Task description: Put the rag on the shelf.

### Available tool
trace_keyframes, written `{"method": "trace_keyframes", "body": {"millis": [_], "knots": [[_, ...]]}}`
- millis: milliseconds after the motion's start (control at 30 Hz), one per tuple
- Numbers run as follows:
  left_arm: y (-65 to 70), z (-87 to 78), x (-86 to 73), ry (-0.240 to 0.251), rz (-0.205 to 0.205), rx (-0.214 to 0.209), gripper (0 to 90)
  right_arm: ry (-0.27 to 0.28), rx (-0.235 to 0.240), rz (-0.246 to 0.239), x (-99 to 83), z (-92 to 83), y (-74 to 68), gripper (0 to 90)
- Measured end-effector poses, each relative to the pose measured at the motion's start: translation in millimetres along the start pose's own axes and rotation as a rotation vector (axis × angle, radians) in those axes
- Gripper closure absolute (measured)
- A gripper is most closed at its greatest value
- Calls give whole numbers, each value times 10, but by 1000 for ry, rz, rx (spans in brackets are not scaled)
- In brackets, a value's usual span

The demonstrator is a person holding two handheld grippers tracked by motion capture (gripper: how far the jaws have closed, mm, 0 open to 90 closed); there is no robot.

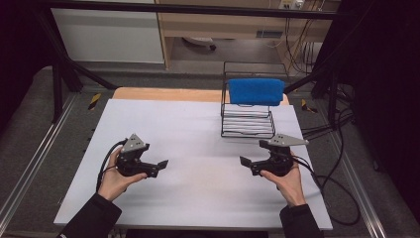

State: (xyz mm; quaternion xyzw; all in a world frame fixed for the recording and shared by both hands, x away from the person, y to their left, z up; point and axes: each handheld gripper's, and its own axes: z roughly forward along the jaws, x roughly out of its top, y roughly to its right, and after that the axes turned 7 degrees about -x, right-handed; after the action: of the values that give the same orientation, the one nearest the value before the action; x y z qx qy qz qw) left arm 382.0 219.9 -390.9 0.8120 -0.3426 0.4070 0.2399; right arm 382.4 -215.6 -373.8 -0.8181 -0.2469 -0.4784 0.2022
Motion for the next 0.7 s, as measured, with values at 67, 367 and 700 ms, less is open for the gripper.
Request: {"method": "trace_keyframes", "body": {"millis": [67,367,700], "knots": [[-9,-28,-100,3,-6,4,68,-14,9,2,-90,15,15,7],[-89,-107,-439,8,-10,1,76,-76,35,5,-461,-2,110,7],[-140,-183,-643,0,-20,6,75,-127,23,44,-789,-90,262,7]]}}
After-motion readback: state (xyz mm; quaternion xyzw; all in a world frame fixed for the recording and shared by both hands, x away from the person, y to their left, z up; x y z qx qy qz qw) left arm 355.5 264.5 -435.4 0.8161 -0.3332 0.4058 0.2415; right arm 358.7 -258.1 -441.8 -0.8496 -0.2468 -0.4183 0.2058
